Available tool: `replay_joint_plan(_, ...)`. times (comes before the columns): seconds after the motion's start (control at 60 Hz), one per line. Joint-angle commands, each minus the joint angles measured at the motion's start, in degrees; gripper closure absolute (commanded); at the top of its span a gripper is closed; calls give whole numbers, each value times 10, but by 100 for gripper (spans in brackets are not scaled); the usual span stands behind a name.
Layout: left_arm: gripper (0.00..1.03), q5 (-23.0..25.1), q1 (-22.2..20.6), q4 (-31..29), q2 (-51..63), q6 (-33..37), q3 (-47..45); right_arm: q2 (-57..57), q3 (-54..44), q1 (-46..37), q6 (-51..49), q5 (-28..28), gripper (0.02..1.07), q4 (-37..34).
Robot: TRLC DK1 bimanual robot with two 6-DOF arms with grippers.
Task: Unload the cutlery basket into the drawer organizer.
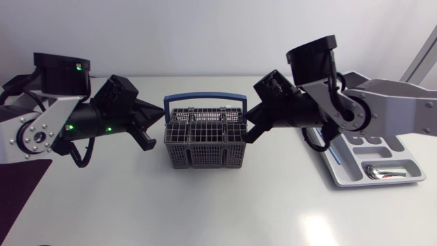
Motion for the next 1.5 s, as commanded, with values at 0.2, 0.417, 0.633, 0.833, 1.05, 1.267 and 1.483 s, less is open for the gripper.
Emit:
replay_joint_plan(0.2,88,3,-12,55,85,-16,-28,83,-7,17,14,-3,101,33)
replay_joint_plan(0.417,88,3,-13,59,118,-14,-29,116,-8,18,14,3,101,30)
replay_joint_plan(0.633,88,3,-11,57,87,-16,-31,78,-10,24,14,5,101,33)
replay_joint_plan(0.833,88,12,4,51,13,-27,-34,2,-21,25,8,15,101,33)
replay_joint_plan(1.05,85,12,35,49,-83,-39,-65,-96,-61,12,4,46,101,48)
replay_joint_plan(1.267,72,13,87,51,-158,-67,-97,-173,-111,-56,-1,74,99,64)
replay_joint_plan(1.483,3,12,110,51,-202,-85,-120,-235,-161,-124,-13,62,39,67)
